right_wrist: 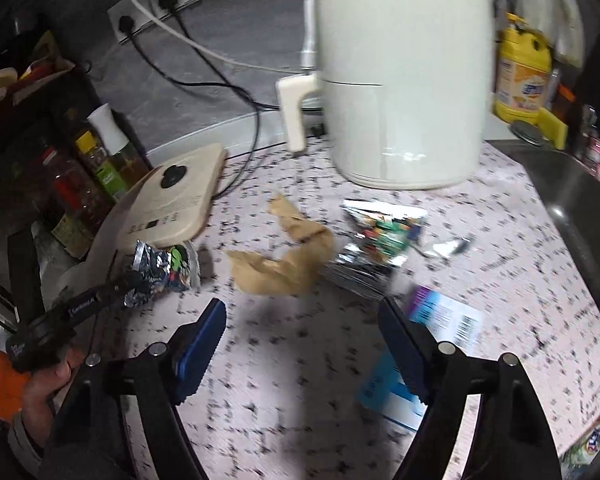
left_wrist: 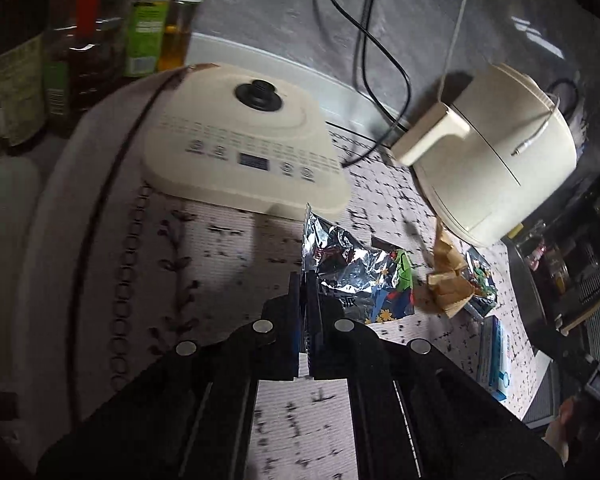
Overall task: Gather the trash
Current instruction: 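Grasp the foil snack wrapper with the left tool while the right tool grasps brown paper, then carry both items down over the white bucket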
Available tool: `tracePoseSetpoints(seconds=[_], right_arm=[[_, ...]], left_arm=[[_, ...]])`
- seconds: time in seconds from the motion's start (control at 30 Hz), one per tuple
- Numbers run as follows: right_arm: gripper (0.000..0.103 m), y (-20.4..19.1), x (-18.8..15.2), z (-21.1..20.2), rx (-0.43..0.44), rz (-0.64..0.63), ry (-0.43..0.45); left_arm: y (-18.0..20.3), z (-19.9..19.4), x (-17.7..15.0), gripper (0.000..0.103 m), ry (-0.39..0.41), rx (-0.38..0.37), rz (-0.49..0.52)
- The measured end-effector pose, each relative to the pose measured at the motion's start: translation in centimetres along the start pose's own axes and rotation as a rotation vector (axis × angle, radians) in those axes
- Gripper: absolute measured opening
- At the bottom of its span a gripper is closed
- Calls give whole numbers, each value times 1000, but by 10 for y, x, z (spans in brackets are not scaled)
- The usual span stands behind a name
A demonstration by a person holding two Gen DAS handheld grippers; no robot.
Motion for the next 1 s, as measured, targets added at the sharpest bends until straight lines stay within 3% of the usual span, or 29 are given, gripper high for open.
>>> tracePoseSetpoints(seconds=[0.23,0.33,0.37,0.4,0.5,1.0], right_arm=[[62,-38,17,34,61,-38,-34],[50,-48,21,52,66,-59,-53],[40,-50,22,57,67,-65,-61],[20,-51,22,62,66,-69,-74],[9,-49,22,68,65,-50,-116],[6,-19,4,-23,164,-16,-16]], left_arm=[[-15,-25,0,4,36,21,-21],[-20,-30,-2,4,34,33,-23],[-20,-30,-3,4,28,39,-18],[-19,-31,-4,4,29,32,-15],[-15,-34,-4,4,42,23,-1],[33,-33,-15,4,48,-18,95]])
Point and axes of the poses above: each gripper's, at about its wrist camera, not at the fingertips, and z roughly the way its jaws point, y to its right, x to its top, the point moved 2 cm from there along z, roughly the way its jaws point, and after that the axes turned 12 degrees about -x, right-handed, at the moved point
